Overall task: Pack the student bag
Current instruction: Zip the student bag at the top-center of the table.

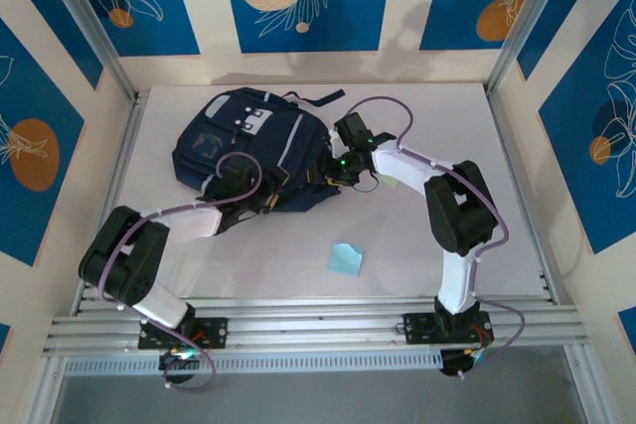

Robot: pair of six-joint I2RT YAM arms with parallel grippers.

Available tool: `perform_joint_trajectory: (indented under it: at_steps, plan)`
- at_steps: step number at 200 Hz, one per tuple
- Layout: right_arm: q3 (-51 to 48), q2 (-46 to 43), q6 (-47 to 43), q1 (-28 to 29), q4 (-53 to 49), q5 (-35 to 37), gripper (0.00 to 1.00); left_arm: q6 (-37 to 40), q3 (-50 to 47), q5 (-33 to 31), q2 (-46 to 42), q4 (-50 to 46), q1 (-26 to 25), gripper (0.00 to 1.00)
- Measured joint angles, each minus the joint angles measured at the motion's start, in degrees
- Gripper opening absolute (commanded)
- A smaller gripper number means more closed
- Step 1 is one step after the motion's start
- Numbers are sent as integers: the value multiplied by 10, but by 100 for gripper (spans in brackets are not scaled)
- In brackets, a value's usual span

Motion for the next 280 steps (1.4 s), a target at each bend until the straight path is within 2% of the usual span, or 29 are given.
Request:
perform_joint_trajectory:
  at_steps: [19,31,36,50,56,108,159,193,223,280]
  plan:
    - [0,0,2,0,10,0,60,-24,-5,-21,6,16,-6,65]
    - [0,2,4,0,14,0,59,-34,-4,-33,12,26,-8,58]
    - [0,2,4,0,16,-1,57,-39,-4,-38,15,32,-8,50]
    - [0,3,4,0,21,-3,52,-43,-1,-48,31,49,-9,12]
    - [0,3,1,0,23,-6,52,-44,0,-49,38,60,-9,0]
    - [-39,-14,-92,1,60,-47,55,-46,11,-40,71,115,-6,0]
    - [-1,-16,-172,-3,53,-90,60,-4,-4,41,47,96,19,0]
    - [18,-14,-188,-3,87,-115,67,14,-9,86,18,58,27,0]
    - [0,-12,-193,-5,113,-116,68,16,-9,98,2,37,31,0]
    - [-103,-56,-177,-6,159,-114,73,-3,-10,94,-4,42,35,0]
